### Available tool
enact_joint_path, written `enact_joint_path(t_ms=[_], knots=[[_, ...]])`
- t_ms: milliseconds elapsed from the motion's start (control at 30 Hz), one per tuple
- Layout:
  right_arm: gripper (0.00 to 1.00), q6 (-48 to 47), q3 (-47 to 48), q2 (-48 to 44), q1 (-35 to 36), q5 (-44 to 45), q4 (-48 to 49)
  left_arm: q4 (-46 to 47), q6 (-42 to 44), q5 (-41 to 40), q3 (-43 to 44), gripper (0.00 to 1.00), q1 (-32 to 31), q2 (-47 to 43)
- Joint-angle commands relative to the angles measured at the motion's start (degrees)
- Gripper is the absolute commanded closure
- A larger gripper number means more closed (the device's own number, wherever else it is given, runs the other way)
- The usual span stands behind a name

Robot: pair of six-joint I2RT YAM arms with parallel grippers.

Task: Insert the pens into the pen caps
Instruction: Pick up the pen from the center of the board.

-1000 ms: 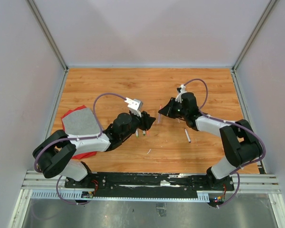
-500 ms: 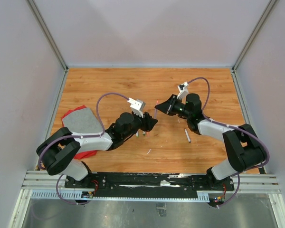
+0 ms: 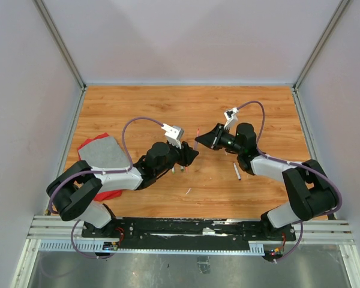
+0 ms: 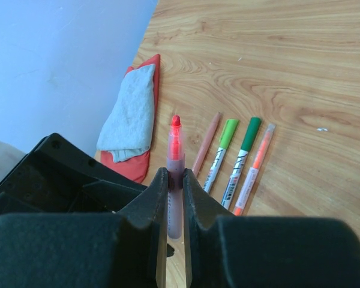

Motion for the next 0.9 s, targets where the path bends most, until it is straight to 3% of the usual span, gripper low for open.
enact_joint_path(t_ms=[0,400,667,767,867], knots=[[0.99,-0.7,-1.0,-2.7,2.7,-1.4,4.5,1.1,-0.2,-0.3,1.7,0.6,-0.3,0.3],[0.99,-1.5,-1.6,-3.0,4.4,-1.1,4.4,0.9,-0.3,-0.4,1.8,0.73,-0.3,0.3],[0.99,-3.2,-2.4,-3.3,5.5,0.0,3.5,0.5,-0.2,-0.7,1.9,0.99,-0.3,0.3],[0.99,-3.4,-2.6,-3.7,5.6,0.1,3.4,0.6,0.0,-0.7,1.8,1.0,-0.3,0.2],[0.86,-4.5,-2.7,-5.4,5.6,0.9,2.0,0.5,0.1,-0.8,1.9,1.0,-0.3,0.3]])
